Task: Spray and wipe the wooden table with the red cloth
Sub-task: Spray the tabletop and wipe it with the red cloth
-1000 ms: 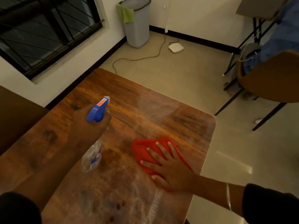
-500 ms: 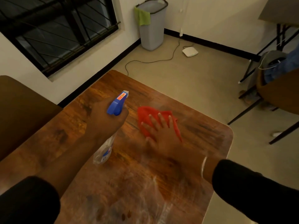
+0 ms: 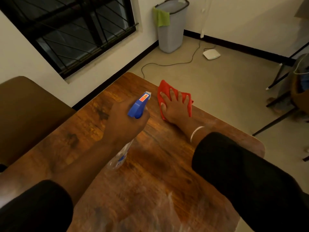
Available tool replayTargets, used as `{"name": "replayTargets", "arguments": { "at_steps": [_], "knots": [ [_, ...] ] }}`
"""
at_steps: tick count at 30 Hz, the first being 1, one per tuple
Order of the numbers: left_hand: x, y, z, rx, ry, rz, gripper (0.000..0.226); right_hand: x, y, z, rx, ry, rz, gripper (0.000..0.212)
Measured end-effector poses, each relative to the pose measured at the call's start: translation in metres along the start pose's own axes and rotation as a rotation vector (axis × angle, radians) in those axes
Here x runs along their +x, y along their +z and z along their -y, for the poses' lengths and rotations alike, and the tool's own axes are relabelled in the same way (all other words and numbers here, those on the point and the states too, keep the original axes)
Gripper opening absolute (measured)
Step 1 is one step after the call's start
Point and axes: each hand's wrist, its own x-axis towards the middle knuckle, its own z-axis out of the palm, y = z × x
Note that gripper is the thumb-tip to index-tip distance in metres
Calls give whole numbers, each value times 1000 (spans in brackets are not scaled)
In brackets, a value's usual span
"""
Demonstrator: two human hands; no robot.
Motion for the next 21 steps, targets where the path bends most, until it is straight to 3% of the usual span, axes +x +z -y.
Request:
{"name": "replayTargets", "arguments": {
  "at_steps": [7, 10, 12, 17, 21],
  "knots": [
    [7, 4, 3, -7, -98, -75, 28, -130, 44, 19, -75, -494, 98, 58],
    [5, 1, 5, -24, -136, -84, 26, -119, 35, -4, -155, -568, 102, 62],
    [2, 1, 3, -40, -154, -60, 24, -78, 23, -13, -203, -489, 69, 66],
    [-6, 7, -3, -59, -122, -34, 16, 10, -1, -24, -59, -61, 29, 73],
    [-8, 10, -3, -28, -105, -37, 18, -14, 7, -28, -23, -101, 14, 72]
  ]
}}
